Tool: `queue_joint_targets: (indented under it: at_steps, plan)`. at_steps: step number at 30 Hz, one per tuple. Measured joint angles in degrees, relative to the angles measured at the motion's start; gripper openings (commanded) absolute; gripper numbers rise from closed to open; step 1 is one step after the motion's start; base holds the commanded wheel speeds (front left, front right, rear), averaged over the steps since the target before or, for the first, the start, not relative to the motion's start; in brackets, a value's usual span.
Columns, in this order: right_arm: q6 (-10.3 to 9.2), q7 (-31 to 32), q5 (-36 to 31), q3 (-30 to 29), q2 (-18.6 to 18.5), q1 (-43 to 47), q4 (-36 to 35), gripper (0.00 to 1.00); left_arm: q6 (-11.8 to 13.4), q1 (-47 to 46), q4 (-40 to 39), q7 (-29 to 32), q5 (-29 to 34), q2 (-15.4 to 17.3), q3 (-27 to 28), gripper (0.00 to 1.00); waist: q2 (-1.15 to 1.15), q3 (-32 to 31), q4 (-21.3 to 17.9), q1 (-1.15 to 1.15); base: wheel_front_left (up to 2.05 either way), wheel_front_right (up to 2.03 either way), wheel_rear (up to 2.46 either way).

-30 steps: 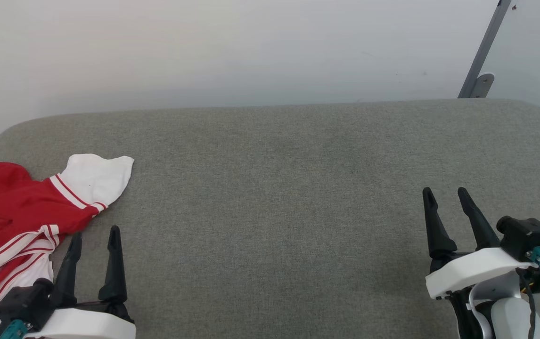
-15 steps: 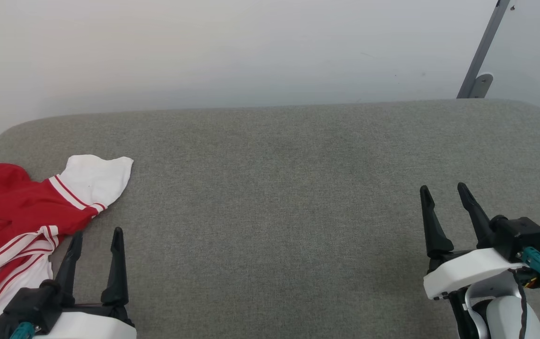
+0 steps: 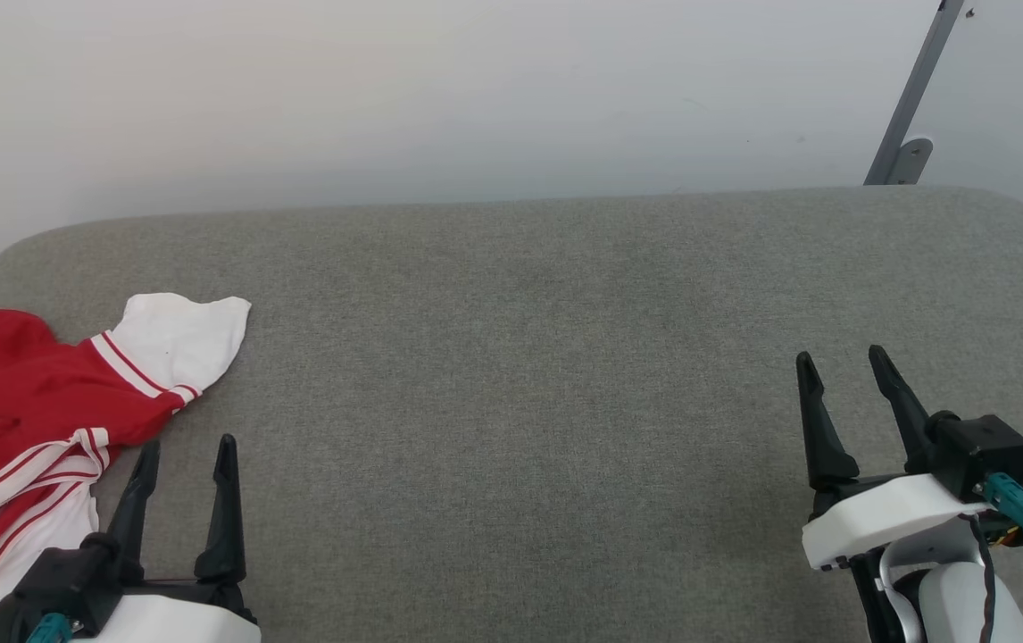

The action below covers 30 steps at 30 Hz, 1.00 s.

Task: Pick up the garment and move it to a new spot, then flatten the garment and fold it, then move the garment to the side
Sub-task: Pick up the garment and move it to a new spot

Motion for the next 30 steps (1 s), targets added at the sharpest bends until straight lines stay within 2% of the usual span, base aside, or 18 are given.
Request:
queue_joint_targets:
  at_steps: [7,13,21,30]
  plan:
    - [0.0,-0.5,-0.7,0.4,0.1,0.0,0.2,1.0,0.2,0.0,1.0,0.0,-0.3,-0.4,0.2,1.0,0.0,-0.1,0.5,0.0,0.0,0.0,0.0]
    - [0.01,-0.4,-0.2,2.1,0.1,0.0,0.6,1.0,0.8,-0.4,2.2,0.0,-0.9,-1.0,1.6,1.0,0.0,-0.3,2.7,0.0,0.0,0.0,0.0]
    - [0.01,0.1,0.2,4.6,0.1,-0.3,1.0,1.0,2.4,-0.5,3.4,0.2,-2.2,-0.9,3.1,1.0,0.0,-1.3,8.2,0.0,0.0,0.0,0.0]
    - [0.02,0.6,0.9,7.4,0.1,-0.6,1.5,1.0,3.7,0.3,2.7,1.4,-2.6,-0.3,3.6,1.0,0.0,-2.5,16.2,0.0,0.0,0.0,0.0]
